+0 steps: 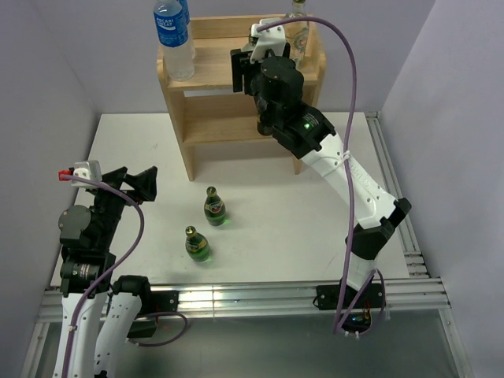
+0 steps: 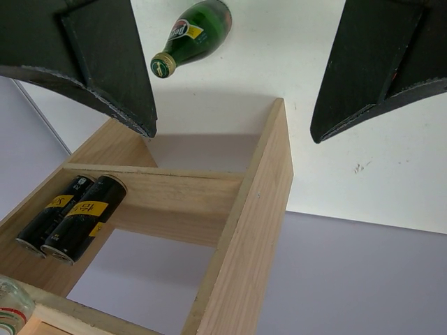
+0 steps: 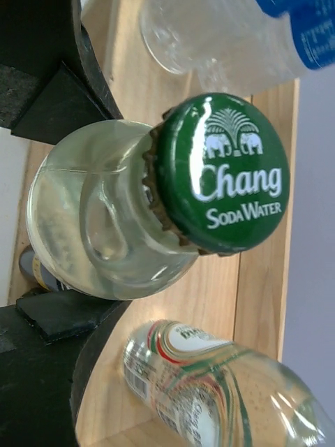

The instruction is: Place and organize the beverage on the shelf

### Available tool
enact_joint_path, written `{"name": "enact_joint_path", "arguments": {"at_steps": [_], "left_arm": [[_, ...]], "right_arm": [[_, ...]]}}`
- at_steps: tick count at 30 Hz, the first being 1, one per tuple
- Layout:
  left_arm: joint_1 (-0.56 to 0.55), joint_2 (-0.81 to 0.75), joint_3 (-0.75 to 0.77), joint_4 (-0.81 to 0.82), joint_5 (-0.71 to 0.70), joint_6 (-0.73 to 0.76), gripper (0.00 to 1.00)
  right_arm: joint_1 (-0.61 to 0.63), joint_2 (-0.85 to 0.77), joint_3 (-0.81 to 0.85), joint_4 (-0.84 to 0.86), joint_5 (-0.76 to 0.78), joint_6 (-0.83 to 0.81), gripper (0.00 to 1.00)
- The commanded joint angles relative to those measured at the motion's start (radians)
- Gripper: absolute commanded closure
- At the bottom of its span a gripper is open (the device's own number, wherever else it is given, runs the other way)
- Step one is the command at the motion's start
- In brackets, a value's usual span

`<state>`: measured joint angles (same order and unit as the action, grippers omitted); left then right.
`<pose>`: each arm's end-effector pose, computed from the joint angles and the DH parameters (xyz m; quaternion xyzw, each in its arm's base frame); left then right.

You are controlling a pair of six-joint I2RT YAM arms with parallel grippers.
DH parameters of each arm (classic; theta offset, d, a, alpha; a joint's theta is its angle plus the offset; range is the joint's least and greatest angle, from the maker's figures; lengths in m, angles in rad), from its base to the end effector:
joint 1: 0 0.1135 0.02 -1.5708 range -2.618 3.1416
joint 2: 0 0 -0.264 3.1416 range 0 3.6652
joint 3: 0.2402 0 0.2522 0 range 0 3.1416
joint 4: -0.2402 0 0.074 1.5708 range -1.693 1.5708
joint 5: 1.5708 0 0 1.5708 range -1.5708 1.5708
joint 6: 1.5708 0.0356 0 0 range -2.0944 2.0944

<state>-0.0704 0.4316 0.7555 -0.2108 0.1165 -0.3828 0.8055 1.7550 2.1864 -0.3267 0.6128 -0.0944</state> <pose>0.1015 -0.0113 0.3711 -0.0605 0.6635 -0.2051 0.7169 0.2699 0.2515 0.5407 -0.0756 0.6720 0.0574 0.7345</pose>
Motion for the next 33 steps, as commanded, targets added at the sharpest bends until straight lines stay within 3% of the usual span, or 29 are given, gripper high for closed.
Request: {"name": "enact_joint_path", "arguments": {"at_steps": [1, 33], "left_arm": [[0.007, -0.005, 0.001, 0.027, 0.023, 0.005, 0.01], [0.009, -0.014, 0.001, 0.024, 0.023, 0.009, 0.01]], "right_arm": [[-0.034, -0.038, 0.110, 0.147, -0.021, 0.001, 1.00], [-0.166, 0.095, 0.236, 0.112, -0.107, 0.076, 1.00]]}}
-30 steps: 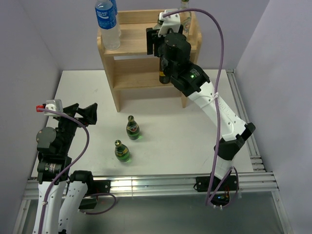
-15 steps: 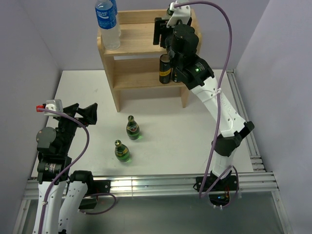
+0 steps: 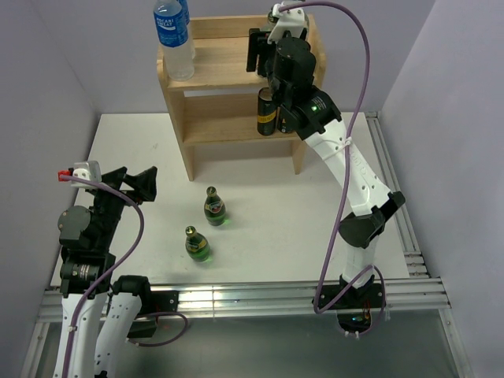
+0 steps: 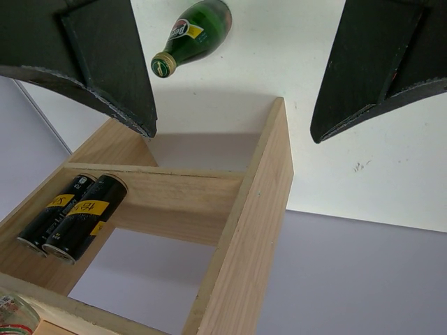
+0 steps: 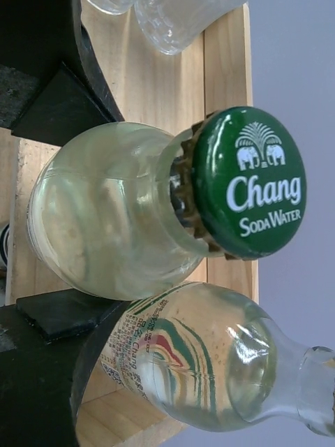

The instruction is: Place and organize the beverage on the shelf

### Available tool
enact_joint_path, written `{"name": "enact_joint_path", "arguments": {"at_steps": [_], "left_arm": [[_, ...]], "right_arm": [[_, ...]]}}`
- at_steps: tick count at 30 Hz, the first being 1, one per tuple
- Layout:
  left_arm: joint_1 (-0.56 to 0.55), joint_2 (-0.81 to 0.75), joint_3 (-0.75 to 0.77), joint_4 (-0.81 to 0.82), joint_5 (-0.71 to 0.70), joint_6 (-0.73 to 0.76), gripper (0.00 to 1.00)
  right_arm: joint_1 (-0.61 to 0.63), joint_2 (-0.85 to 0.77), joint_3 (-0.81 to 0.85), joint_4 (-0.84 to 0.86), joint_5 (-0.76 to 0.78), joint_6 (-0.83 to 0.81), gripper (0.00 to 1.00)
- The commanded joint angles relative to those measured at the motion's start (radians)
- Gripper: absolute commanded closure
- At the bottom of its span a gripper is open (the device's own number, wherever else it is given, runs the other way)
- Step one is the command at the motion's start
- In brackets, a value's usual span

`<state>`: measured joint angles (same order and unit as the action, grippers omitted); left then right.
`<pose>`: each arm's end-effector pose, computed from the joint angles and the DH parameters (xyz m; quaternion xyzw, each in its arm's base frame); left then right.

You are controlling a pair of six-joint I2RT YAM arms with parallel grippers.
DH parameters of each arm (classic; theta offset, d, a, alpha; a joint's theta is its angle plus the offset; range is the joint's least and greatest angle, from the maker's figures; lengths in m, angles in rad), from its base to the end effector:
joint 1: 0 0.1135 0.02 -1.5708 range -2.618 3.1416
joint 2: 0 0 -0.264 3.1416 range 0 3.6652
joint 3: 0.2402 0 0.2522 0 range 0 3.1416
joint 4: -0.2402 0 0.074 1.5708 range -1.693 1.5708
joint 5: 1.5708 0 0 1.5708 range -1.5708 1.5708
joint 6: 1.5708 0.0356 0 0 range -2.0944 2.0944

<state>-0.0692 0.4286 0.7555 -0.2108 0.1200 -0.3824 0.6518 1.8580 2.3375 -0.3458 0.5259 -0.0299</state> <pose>0.1007 -0.0113 0.3714 -0.0593 0.6626 -0.2058 0.7177 0.3195 0.2213 0.5469 -0.0281 0.6645 0.0595 0.7444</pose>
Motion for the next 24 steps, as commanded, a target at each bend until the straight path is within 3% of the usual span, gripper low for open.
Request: {"name": "enact_joint_path", "arguments": {"at_steps": [1, 7, 13, 16, 17, 20, 24], "left_arm": [[0.008, -0.011, 0.001, 0.024, 0.020, 0.008, 0.01], [0.009, -0.011, -0.001, 0.025, 0.020, 0.008, 0.01], [0.009, -0.013, 0.001, 0.027, 0.020, 0.008, 0.01], [0.009, -0.013, 0.002, 0.024, 0.020, 0.008, 0.01], [0.009, -0.013, 0.001, 0.027, 0.021, 0.008, 0.01], [0.009, -0.014, 0.001, 0.024, 0.020, 0.008, 0.01], [0.009, -0.016, 0.001, 0.024, 0.020, 0.007, 0.01]], "right_arm": [[-0.014, -0.006, 0.083, 0.131, -0.020, 0.013, 1.00], [-0.021, 0.001, 0.056, 0.139, -0.024, 0.027, 1.00], [-0.020, 0.001, 0.017, 0.156, -0.024, 0.028, 0.84], [-0.021, 0.000, 0.000, 0.163, -0.024, 0.028, 0.64], [-0.021, -0.002, -0.003, 0.163, -0.024, 0.053, 0.49], [-0.021, 0.001, -0.013, 0.166, -0.020, 0.059, 0.29], [-0.021, -0.002, -0.030, 0.175, -0.017, 0.061, 0.22]]}}
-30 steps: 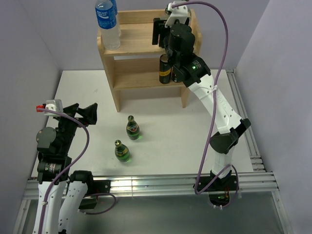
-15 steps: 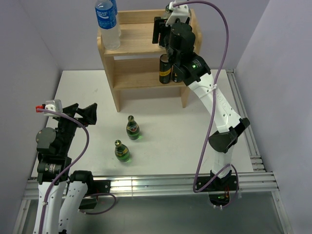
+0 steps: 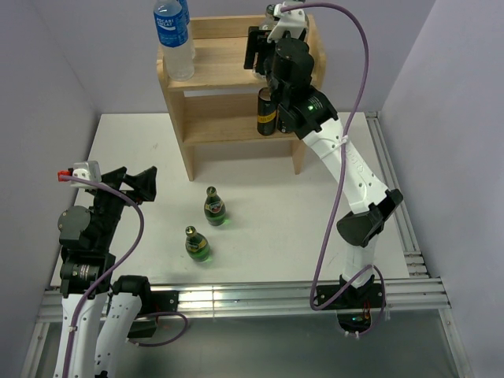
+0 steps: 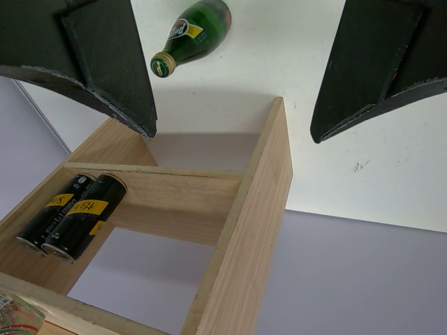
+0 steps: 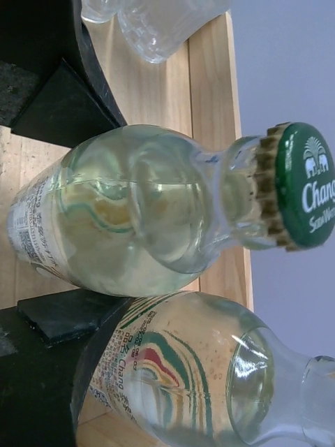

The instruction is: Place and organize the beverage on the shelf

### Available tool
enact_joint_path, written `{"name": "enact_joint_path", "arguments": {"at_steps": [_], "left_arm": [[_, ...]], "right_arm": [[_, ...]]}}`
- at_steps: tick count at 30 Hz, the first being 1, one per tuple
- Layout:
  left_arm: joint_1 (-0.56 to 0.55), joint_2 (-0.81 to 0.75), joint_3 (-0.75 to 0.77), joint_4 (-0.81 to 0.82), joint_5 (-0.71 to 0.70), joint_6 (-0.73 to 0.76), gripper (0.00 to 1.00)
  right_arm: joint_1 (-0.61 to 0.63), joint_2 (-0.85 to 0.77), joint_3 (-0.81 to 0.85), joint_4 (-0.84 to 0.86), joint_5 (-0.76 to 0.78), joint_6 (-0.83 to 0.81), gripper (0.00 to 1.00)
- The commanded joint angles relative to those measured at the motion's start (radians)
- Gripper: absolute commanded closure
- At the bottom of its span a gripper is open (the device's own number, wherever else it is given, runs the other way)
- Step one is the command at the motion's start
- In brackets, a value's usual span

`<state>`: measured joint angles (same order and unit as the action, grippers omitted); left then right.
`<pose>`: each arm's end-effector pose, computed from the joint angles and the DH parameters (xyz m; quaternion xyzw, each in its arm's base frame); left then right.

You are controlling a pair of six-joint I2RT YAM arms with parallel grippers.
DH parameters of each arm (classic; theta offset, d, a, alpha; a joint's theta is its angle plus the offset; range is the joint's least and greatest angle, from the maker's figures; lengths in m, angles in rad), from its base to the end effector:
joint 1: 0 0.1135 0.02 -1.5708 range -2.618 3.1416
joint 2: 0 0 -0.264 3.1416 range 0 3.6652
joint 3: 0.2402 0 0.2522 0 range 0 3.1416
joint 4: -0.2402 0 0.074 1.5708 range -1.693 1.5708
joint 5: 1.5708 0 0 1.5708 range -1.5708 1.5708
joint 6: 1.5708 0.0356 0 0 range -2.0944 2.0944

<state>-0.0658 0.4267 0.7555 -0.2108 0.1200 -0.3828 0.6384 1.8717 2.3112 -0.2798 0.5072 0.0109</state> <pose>0.1002 -0.0109 0.3715 -0.0604 0.6618 -0.2048 0.7187 0.3301 0.2234 0.5409 -0.0121 0.6560 0.0809 0.7503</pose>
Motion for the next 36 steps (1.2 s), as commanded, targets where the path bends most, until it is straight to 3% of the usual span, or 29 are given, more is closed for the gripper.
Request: {"name": "enact_joint_path", "arguments": {"at_steps": [1, 18, 23, 24, 36], "left_arm": [[0.006, -0.013, 0.001, 0.024, 0.020, 0.007, 0.01], [0.006, -0.017, -0.001, 0.024, 0.018, 0.010, 0.01], [0.006, -0.017, 0.001, 0.022, 0.015, 0.010, 0.01], [0.006, -0.019, -0.001, 0.024, 0.017, 0.009, 0.01], [0.006, -0.019, 0.001, 0.022, 0.018, 0.010, 0.01]], "right_arm": [[-0.008, -0.019, -0.007, 0.111, 0.002, 0.020, 0.21], [-0.008, -0.039, -0.065, 0.128, 0.004, 0.029, 0.16], [-0.008, -0.055, -0.091, 0.140, 0.004, 0.026, 0.08], [-0.008, -0.059, -0.096, 0.142, 0.004, 0.024, 0.01], [-0.006, -0.114, -0.165, 0.171, 0.017, 0.021, 0.00]]}}
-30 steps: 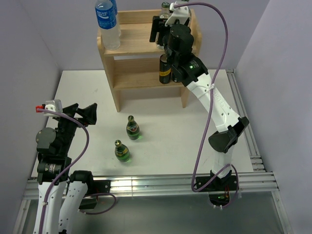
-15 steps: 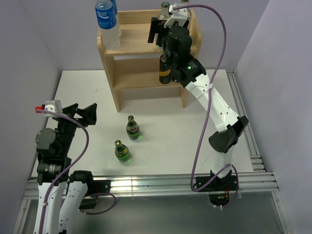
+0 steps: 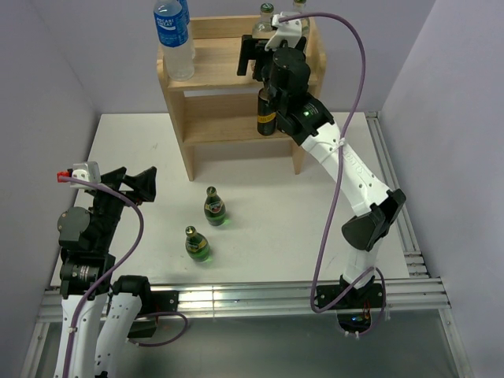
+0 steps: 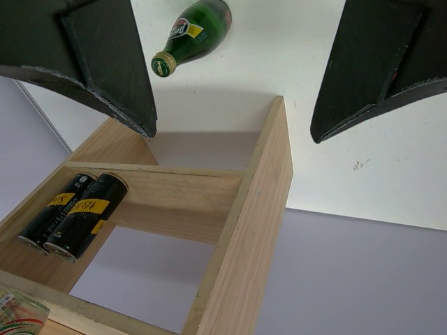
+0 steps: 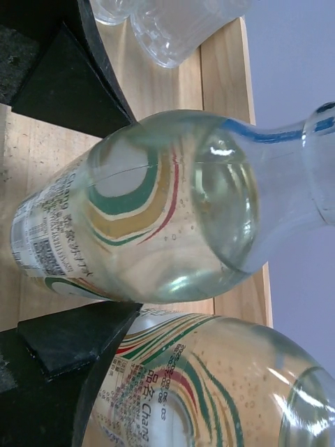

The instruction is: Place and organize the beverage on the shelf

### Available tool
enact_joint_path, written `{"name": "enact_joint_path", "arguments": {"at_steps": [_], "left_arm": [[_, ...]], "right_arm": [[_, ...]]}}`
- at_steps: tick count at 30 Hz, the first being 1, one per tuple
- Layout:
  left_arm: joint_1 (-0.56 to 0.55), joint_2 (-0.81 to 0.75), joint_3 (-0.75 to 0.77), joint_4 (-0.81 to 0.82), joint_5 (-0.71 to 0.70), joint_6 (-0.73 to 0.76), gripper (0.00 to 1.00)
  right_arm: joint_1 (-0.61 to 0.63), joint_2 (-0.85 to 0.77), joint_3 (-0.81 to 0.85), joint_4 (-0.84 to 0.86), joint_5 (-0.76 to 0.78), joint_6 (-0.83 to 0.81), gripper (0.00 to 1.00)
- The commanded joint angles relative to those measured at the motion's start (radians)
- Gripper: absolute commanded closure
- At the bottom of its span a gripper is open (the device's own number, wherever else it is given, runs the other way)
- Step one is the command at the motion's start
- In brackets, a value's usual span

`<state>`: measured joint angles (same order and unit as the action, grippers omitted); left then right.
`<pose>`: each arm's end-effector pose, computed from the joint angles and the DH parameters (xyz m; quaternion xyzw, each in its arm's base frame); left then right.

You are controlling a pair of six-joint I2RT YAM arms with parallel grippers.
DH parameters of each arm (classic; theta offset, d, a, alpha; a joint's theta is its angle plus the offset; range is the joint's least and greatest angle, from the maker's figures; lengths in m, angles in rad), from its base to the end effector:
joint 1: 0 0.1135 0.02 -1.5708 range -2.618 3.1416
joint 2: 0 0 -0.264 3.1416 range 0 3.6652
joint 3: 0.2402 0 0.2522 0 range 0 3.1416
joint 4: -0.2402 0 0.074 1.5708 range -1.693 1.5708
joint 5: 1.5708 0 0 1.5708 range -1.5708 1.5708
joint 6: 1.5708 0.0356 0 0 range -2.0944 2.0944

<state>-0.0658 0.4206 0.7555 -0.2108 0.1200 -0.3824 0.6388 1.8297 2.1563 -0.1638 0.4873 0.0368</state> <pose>0.0986 -0.0108 0.3720 -0.0598 0.6595 -0.2050 0.7207 0.3346 0.2277 0.5212 -0.0106 0.6544 0.0978 0.7497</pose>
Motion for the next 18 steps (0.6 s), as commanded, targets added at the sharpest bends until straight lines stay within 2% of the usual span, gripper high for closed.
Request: {"name": "enact_joint_path", "arguments": {"at_steps": [1, 18], "left_arm": [[0.006, -0.014, 0.001, 0.022, 0.018, 0.008, 0.01], [0.006, -0.016, 0.001, 0.024, 0.018, 0.008, 0.01]], "right_arm": [[-0.007, -0.081, -0.025, 0.056, 0.039, -0.005, 0.00], [0.004, -0.153, -0.122, 0.086, 0.050, 0.005, 0.00]]}}
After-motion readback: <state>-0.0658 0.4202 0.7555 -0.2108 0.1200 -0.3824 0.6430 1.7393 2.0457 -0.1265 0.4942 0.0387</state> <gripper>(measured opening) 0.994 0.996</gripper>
